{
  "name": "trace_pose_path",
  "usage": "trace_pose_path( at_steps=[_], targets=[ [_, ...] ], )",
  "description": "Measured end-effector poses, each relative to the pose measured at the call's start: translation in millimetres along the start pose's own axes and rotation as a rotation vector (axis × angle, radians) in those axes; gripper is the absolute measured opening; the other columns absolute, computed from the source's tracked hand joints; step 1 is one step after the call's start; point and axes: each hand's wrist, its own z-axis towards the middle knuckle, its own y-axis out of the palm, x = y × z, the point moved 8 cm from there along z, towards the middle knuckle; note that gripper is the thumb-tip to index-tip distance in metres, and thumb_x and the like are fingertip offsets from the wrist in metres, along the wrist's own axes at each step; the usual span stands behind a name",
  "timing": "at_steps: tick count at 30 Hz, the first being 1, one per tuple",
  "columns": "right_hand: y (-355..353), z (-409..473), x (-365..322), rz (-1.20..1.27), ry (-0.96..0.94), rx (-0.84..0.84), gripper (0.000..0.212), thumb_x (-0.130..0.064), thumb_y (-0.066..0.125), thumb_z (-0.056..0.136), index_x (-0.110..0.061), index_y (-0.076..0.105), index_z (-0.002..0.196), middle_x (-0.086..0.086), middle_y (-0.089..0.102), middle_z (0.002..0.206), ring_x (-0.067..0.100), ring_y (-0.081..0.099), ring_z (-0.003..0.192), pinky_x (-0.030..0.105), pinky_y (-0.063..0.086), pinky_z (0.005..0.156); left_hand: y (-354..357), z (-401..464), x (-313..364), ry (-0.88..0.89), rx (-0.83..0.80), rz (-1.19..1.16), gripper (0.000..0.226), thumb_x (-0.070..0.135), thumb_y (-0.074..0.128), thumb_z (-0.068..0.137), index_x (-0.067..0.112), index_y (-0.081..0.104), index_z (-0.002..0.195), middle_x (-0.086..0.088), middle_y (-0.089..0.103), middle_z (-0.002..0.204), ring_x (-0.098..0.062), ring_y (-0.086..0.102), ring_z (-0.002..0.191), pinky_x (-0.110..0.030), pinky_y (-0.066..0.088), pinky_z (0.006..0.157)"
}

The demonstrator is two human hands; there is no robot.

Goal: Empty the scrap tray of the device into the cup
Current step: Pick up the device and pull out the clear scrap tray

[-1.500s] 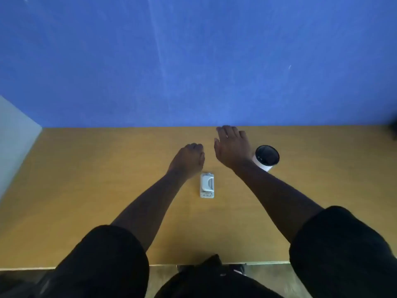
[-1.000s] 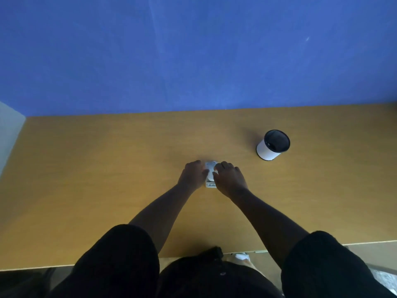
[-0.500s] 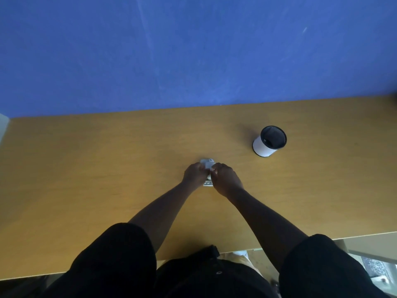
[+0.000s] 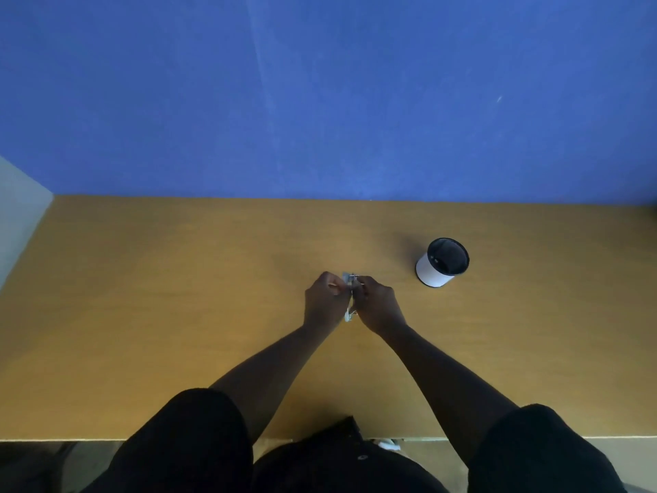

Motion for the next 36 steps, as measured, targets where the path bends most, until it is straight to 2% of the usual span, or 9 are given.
trace_pose_path(
  at_steps=[5,7,11,16,21,26,30,34,36],
  targets=[
    [-15,1,8,0.124,0.069,0.026,0.028,-0.018,0.045,0.099,-0.008,0.066,0.114,0.013,0.073,0.096,0.025,0.067,0.079,0.034,0.054,0.065,2,-19,10,-0.006,0.025,-0.073,0.031,0.025,0.065,0.085,0.018,0.068,0.115,-0.002,0.078,0.100,0.002,0.065,0.072,-0.006,0.048,0.056],
    [-22,2,12,0.186,0.106,0.035,0.027,-0.012,0.045,0.095,-0.010,0.068,0.109,0.009,0.072,0.095,0.022,0.064,0.079,0.028,0.049,0.062,3,-25,16,0.051,0.037,-0.036,0.030,0.020,0.063,0.086,0.017,0.073,0.113,-0.002,0.078,0.106,0.000,0.067,0.081,0.003,0.042,0.060],
    [-32,1,21,0.321,0.164,-0.003,0.024,-0.009,0.048,0.091,-0.008,0.071,0.095,0.011,0.073,0.088,0.026,0.066,0.078,0.038,0.053,0.068,5,-37,22,0.075,0.069,-0.049,0.028,0.014,0.068,0.083,0.015,0.074,0.110,-0.001,0.076,0.110,-0.012,0.071,0.093,-0.015,0.053,0.072],
    [-40,-6,30,0.545,0.228,-0.048,0.022,-0.002,0.050,0.085,-0.006,0.072,0.082,0.012,0.068,0.076,0.021,0.056,0.067,0.034,0.043,0.061,7,-41,27,0.013,0.110,-0.111,0.034,0.020,0.081,0.072,0.011,0.068,0.102,0.005,0.066,0.094,-0.013,0.066,0.080,-0.017,0.046,0.060],
    [-43,-14,35,0.801,0.304,-0.126,0.019,0.004,0.054,0.086,-0.003,0.071,0.092,0.028,0.069,0.099,0.031,0.065,0.083,0.046,0.052,0.075,22,-41,22,-0.163,0.066,-0.273,0.031,0.017,0.081,0.074,0.003,0.069,0.099,-0.013,0.075,0.090,-0.029,0.072,0.084,-0.044,0.062,0.075],
    [-47,-18,36,0.823,0.308,-0.167,0.020,0.001,0.053,0.089,0.003,0.070,0.100,0.026,0.070,0.099,0.033,0.065,0.084,0.046,0.053,0.076,31,-49,12,-0.302,0.069,-0.411,0.015,0.011,0.077,0.079,0.006,0.071,0.092,-0.019,0.074,0.088,-0.025,0.068,0.066,-0.035,0.060,0.061],
    [-55,-18,30,0.802,0.246,-0.185,0.020,-0.010,0.058,0.091,-0.011,0.076,0.099,0.009,0.070,0.085,0.022,0.061,0.073,0.040,0.051,0.071,35,-55,11,-0.378,0.084,-0.513,0.019,0.000,0.070,0.084,0.012,0.069,0.099,-0.024,0.072,0.099,-0.035,0.073,0.081,-0.044,0.064,0.066],
    [-68,-14,24,0.587,0.146,-0.149,0.021,-0.021,0.060,0.090,-0.025,0.077,0.102,0.000,0.067,0.080,0.014,0.056,0.073,0.034,0.046,0.068,50,-59,18,-0.452,0.004,-0.727,0.028,-0.010,0.055,0.090,0.011,0.070,0.101,-0.021,0.071,0.092,-0.033,0.072,0.079,-0.032,0.061,0.052],
    [-74,-12,20,0.458,0.099,-0.131,0.023,-0.027,0.060,0.089,-0.028,0.074,0.107,-0.001,0.069,0.083,0.010,0.055,0.070,0.029,0.042,0.064,57,-60,23,-0.489,-0.042,-0.805,0.023,-0.002,0.048,0.096,0.009,0.069,0.097,-0.017,0.071,0.089,-0.030,0.070,0.076,-0.034,0.059,0.058]
  ],
)
